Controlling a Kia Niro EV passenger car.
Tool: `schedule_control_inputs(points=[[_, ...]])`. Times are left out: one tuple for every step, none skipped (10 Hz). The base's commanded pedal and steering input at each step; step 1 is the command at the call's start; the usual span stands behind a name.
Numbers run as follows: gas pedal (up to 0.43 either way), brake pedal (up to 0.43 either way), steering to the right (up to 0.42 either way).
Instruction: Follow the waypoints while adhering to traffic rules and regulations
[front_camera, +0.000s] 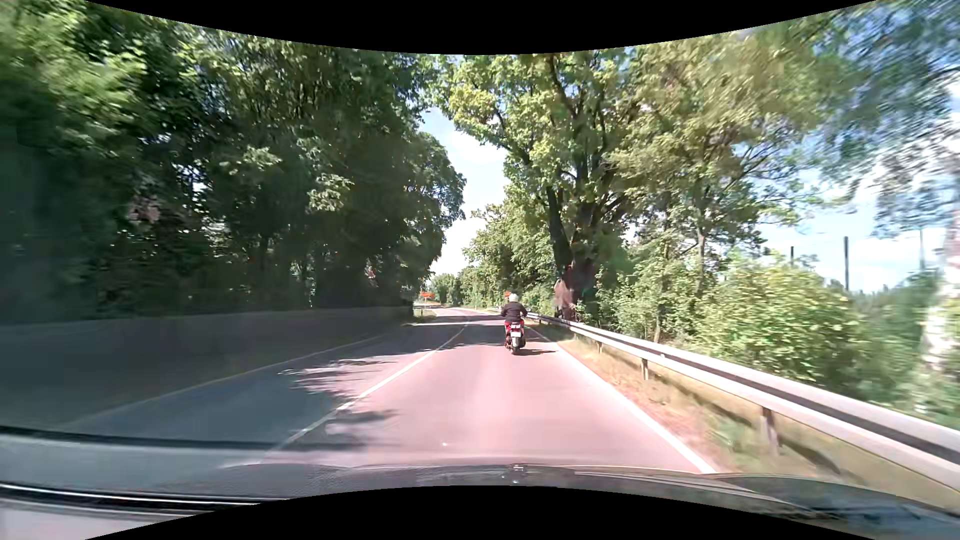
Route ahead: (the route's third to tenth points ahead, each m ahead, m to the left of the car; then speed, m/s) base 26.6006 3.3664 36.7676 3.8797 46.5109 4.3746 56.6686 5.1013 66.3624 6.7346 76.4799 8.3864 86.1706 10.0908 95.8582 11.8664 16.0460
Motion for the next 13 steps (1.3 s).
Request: schedule_control_inputs(points=[[0.169,0.012,-0.005],[0.169,0.006,-0.005],[0.169,0.006,-0.006],[0.15,0.006,-0.008],[0.138,0.006,-0.009],[0.118,0.006,-0.008],[0.118,0.006,-0.009],[0.11,0.006,-0.009],[0.11,0.006,-0.009],[0.11,0.006,-0.009],[0.118,0.006,-0.008],[0.138,0.006,-0.008],[0.157,0.006,-0.008]])
